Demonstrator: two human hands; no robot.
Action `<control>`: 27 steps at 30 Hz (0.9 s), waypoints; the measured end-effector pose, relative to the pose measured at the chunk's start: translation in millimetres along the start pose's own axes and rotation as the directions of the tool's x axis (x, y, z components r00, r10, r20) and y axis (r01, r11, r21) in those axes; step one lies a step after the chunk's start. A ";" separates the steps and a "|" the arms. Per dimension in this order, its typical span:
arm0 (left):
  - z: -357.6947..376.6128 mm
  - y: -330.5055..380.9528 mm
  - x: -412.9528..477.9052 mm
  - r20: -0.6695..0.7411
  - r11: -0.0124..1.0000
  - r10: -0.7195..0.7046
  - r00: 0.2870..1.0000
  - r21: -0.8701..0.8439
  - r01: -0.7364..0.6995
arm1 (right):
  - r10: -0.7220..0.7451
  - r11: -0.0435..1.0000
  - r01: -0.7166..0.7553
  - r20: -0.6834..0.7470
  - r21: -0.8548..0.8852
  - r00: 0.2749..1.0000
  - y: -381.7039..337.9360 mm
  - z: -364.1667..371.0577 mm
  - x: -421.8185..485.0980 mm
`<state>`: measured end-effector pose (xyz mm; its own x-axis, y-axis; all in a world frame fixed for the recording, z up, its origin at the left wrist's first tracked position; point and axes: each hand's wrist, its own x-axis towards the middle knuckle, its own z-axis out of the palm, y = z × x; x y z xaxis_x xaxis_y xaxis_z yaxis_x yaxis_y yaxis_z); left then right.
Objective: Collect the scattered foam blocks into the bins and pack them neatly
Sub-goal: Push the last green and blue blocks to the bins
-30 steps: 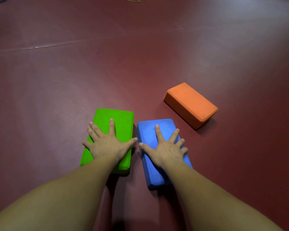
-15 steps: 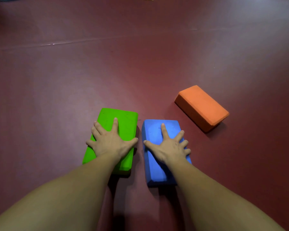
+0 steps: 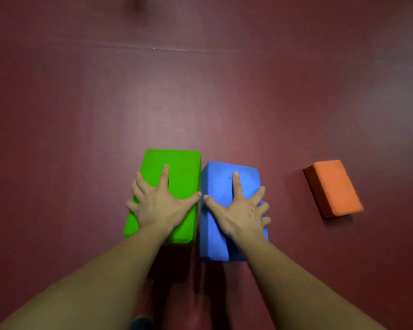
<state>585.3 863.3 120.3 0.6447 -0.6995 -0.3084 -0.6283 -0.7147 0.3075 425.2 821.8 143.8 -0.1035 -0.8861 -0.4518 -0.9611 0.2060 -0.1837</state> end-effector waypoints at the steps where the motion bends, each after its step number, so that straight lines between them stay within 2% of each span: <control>1: -27.6 -2.3 1.3 -0.013 1.000 -0.025 1.000 -0.018 0.025 | -0.012 1.000 0.012 0.001 0.015 1.000 -21.4 -14.7 -11.2; 5: -138.7 -29.7 9.7 -0.091 0.993 -0.106 0.990 -0.067 0.100 | -0.102 0.994 0.102 0.006 0.039 0.995 -112.4 -63.0 -57.4; 10: -247.3 -107.8 35.0 -0.149 0.961 -0.262 0.953 -0.131 0.244 | -0.262 0.965 0.262 0.051 0.018 0.964 -234.2 -79.7 -114.0; 16: -327.7 -237.0 90.4 -0.146 0.864 -0.444 0.884 -0.329 0.380 | -0.400 0.916 0.400 0.078 0.011 0.913 -381.3 -50.4 -162.3; 21: -379.7 -352.5 113.0 -0.153 0.810 -0.529 0.835 -0.384 0.443 | -0.470 0.882 0.470 0.124 0.034 0.874 -487.2 -12.5 -208.4; 27: -444.3 -467.8 136.5 -0.171 0.710 -0.664 0.728 -0.448 0.543 | -0.586 0.805 0.592 0.196 0.034 0.786 -606.1 30.9 -263.1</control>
<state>1160.7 1104.1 334.3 0.9610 -0.0334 -0.2745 0.0989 -0.8855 0.4541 1042.9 942.9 347.1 0.5321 -0.7358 -0.4189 -0.8267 -0.3447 -0.4447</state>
